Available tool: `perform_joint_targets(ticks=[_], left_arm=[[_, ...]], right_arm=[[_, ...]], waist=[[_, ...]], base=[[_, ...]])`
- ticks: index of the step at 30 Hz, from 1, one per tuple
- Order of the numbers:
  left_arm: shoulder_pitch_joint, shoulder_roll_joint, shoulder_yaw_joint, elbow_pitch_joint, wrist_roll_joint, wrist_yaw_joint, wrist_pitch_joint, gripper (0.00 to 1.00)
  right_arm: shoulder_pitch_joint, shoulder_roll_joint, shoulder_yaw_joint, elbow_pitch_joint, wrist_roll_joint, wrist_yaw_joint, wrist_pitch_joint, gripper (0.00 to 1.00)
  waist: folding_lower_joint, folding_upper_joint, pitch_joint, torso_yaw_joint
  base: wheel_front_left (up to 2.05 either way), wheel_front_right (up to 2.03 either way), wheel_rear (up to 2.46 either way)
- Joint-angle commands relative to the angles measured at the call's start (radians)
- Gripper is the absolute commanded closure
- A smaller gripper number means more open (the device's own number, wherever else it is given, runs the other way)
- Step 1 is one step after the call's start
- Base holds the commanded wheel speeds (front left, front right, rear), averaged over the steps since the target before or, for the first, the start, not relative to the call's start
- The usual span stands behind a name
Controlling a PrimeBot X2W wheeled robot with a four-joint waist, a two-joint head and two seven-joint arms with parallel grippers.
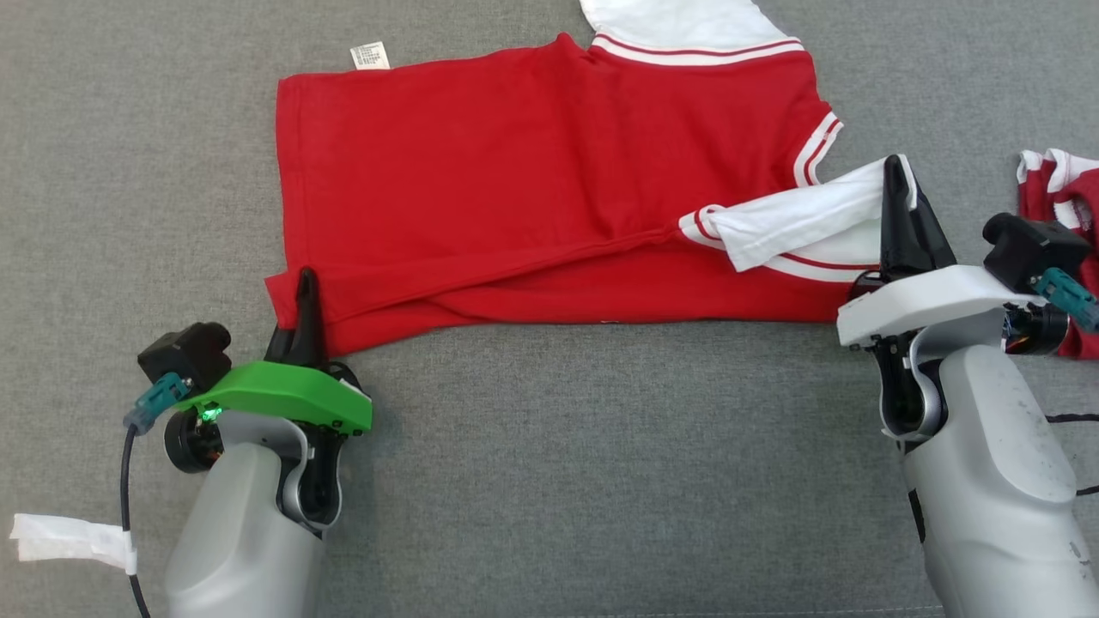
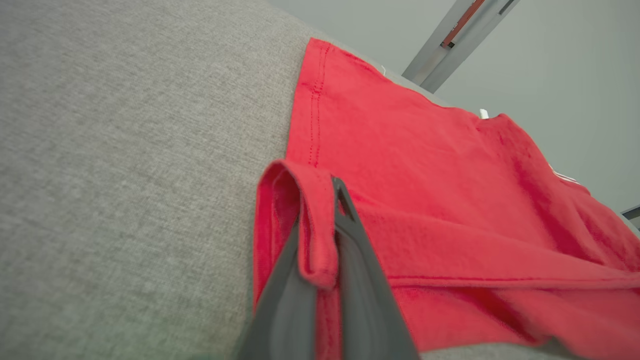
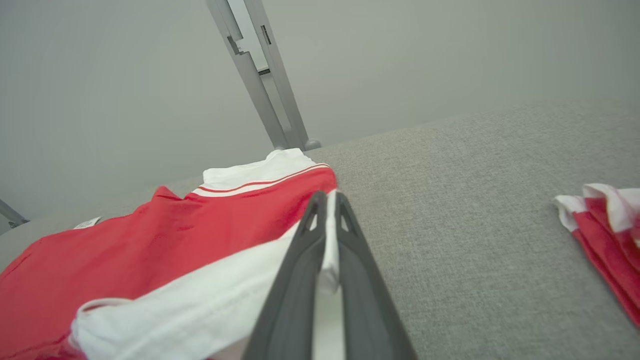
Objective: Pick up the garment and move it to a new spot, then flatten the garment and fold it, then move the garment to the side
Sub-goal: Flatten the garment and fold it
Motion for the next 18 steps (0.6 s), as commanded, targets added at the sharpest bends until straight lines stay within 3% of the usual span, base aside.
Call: perform_joint_targets(ticks=[1, 2, 3, 4, 5, 6, 12, 18], left_arm=[[-0.024, 0.007, 0.005, 0.005, -0.003, 0.003, 0.0, 1.0], [-0.031, 0.007, 0.0, 0.009, -0.001, 0.003, 0.0, 0.95], [-0.036, 0.007, -0.001, 0.006, -0.003, 0.002, 0.0, 0.65], [-0.04, 0.007, -0.003, 0.003, -0.009, 0.001, 0.0, 0.0], [-0.042, 0.007, -0.007, -0.003, -0.009, -0.001, 0.0, 0.0], [-0.043, 0.007, -0.003, -0.014, -0.009, -0.002, 0.0, 0.0], [0.042, 0.005, 0.053, -0.136, 0.014, -0.002, 0.001, 0.0], [0.128, 0.007, 0.013, -0.156, -0.009, -0.006, 0.0, 0.0]], right_arm=[[-0.02, 0.0, -0.007, 0.01, -0.026, -0.001, -0.003, 1.0], [-0.031, 0.001, -0.014, 0.016, -0.04, -0.001, -0.003, 1.0], [-0.039, 0.002, -0.022, 0.021, -0.05, -0.001, -0.003, 1.0], [-0.047, 0.003, -0.029, 0.024, -0.063, -0.001, -0.003, 0.62], [-0.053, 0.005, -0.035, 0.021, -0.072, -0.001, -0.003, 0.16], [-0.059, 0.006, -0.048, 0.011, -0.08, -0.001, -0.003, 0.0], [0.009, 0.015, -0.098, -0.085, -0.101, -0.001, -0.003, 0.0], [0.128, 0.016, -0.085, -0.119, -0.09, -0.001, -0.003, 0.0]], waist=[[0.0, 0.0, 0.015, 0.003], [0.0, 0.0, 0.019, 0.004], [0.0, 0.0, 0.023, 0.006], [0.0, 0.0, 0.026, 0.008], [0.0, 0.0, 0.028, 0.009], [0.0, 0.0, 0.031, 0.011], [0.0, 0.0, 0.028, 0.02], [0.0, 0.0, 0.016, 0.015]], base=[[0.0, 0.0, 0.0], [0.0, 0.0, 0.0], [0.0, 0.0, 0.0], [0.0, 0.0, 0.0], [0.0, 0.0, 0.0], [0.0, 0.0, 0.0], [0.0, 0.0, 0.0], [0.0, 0.0, 0.0]])
